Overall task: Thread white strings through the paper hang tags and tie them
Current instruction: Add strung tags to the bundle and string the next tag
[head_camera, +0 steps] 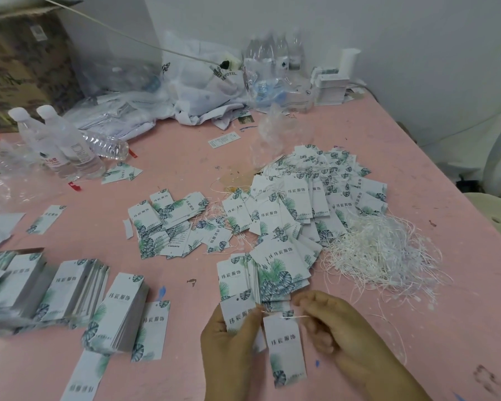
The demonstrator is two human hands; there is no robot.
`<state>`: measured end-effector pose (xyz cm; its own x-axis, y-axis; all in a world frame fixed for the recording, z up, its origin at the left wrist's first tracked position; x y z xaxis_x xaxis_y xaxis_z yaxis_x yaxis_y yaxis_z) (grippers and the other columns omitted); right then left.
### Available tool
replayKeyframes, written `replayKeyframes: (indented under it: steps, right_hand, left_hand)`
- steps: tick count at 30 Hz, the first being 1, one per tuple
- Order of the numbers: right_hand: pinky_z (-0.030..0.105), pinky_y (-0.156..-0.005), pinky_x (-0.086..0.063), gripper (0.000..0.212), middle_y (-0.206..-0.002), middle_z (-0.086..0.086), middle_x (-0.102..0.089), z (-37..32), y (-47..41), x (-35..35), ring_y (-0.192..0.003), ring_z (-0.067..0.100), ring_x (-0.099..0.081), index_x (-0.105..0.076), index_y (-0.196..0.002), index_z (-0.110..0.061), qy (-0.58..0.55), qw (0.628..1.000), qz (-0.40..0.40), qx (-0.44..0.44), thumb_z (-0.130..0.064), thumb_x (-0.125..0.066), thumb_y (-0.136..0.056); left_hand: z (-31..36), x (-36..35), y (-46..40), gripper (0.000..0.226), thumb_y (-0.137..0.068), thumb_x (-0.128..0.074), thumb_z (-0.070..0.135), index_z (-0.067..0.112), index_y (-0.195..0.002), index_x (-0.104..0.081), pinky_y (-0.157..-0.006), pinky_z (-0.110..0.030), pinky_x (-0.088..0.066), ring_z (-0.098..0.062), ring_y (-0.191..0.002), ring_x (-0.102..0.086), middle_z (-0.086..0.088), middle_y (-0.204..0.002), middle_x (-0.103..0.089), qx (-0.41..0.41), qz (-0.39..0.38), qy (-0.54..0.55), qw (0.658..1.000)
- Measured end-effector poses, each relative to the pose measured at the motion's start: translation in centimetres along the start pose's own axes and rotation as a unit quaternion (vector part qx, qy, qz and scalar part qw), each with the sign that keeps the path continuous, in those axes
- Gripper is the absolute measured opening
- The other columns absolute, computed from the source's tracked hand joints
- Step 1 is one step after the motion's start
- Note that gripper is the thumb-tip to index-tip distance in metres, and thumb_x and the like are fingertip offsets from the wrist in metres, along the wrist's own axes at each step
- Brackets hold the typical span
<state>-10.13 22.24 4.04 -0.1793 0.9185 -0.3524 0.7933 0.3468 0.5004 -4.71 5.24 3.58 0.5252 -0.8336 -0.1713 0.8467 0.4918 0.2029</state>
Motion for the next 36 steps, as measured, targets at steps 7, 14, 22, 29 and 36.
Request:
replayKeyframes:
  steps: [7,14,22,29,36]
  right_hand:
    - [0.018,-0.052,-0.042,0.017,-0.057,-0.011,-0.051,-1.0,1.3,-3.1,-0.054,0.003,-0.046,-0.071,-0.093,-0.042,0.292,0.934,0.078,0.189,-0.043,-0.072,-0.076]
    - [0.021,-0.051,-0.044,0.022,-0.063,0.009,-0.059,-0.5,1.4,-4.3,-0.050,0.001,-0.045,-0.072,-0.081,-0.037,0.341,0.902,0.117,0.239,-0.016,-0.078,-0.079]
    - [0.033,-0.057,-0.047,0.015,-0.059,0.000,-0.056,-0.2,1.6,-4.5,-0.052,0.011,-0.049,-0.065,-0.070,-0.028,0.419,0.856,0.161,0.257,-0.023,-0.073,-0.082]
    - [0.029,-0.055,-0.044,0.015,-0.061,0.004,-0.056,-1.2,1.3,-5.1,-0.051,0.006,-0.042,-0.062,-0.069,-0.023,0.388,0.871,0.150,0.263,-0.018,-0.071,-0.080]
    - [0.035,-0.057,-0.047,0.017,-0.062,0.002,-0.055,-1.2,1.1,-5.2,-0.054,0.015,-0.049,-0.059,-0.069,-0.024,0.415,0.863,0.139,0.253,-0.016,-0.072,-0.076]
  left_hand:
    - [-0.1,-0.9,0.4,0.024,-0.081,-0.071,-0.008,0.013,-0.092,-0.077,-0.063,-0.040,-0.061,-0.036,-0.081,-0.074,-0.016,-0.087,-0.077,0.057,-0.003,0.037,0.998]
    - [-0.7,-0.9,0.2,0.026,-0.080,-0.069,-0.012,0.010,-0.090,-0.078,-0.060,-0.035,-0.059,-0.039,-0.080,-0.073,-0.021,-0.091,-0.075,0.117,-0.006,0.090,0.989]
    - [-0.2,-0.9,0.5,0.030,-0.085,-0.067,-0.006,0.020,-0.100,-0.074,-0.067,-0.039,-0.058,-0.025,-0.080,-0.075,-0.007,-0.089,-0.078,0.072,-0.005,0.013,0.997]
    - [0.7,-1.5,1.4,0.031,-0.090,-0.053,0.017,0.045,-0.100,-0.062,-0.073,-0.032,-0.057,-0.013,-0.085,-0.071,0.004,-0.094,-0.074,-0.008,-0.087,-0.104,0.991]
    - [-0.1,-1.5,1.3,0.021,-0.095,-0.057,0.016,0.034,-0.105,-0.059,-0.064,-0.027,-0.051,-0.011,-0.071,-0.065,0.000,-0.083,-0.071,-0.033,-0.131,-0.132,0.982]
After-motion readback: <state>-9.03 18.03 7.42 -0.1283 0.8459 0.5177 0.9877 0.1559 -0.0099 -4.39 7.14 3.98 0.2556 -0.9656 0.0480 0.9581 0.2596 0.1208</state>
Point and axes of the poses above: each hand's wrist, its own y-axis away from the middle knuckle, its own x-axis out of the back of the hand, z = x × y, the point moved 3 cm from there along -y, towards the middle knuckle
